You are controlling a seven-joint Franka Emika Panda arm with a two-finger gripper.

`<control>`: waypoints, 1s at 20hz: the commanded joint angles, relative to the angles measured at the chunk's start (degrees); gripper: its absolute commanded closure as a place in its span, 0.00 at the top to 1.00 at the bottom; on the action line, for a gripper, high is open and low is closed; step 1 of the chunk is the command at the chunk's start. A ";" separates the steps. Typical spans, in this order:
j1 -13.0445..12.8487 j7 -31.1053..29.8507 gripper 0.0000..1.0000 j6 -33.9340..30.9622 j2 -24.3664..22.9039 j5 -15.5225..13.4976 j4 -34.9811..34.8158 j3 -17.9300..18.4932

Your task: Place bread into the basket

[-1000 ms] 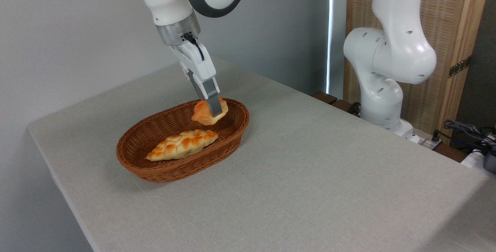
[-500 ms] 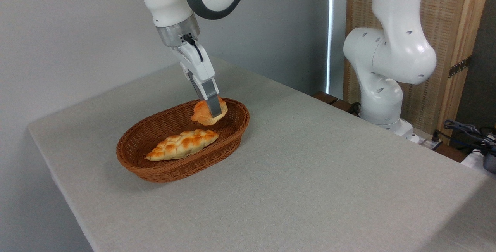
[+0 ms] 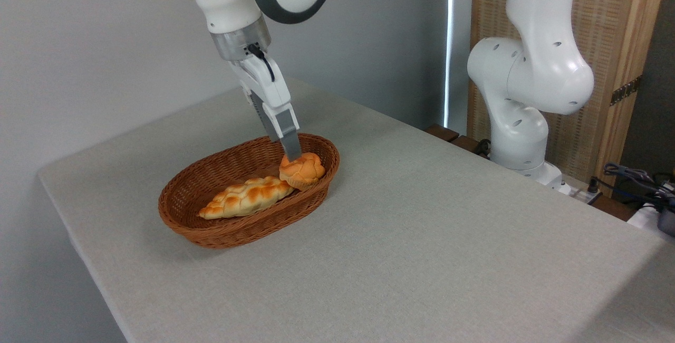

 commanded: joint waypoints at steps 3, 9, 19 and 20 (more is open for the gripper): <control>0.30 0.46 1.00 -2.40 -0.18 -0.60 9.28 7.12; 0.30 1.43 1.00 -10.15 5.53 0.19 23.17 13.72; 0.56 7.14 1.00 -8.57 6.85 2.92 23.89 17.94; 0.56 7.14 1.00 -8.57 7.03 2.92 23.89 18.64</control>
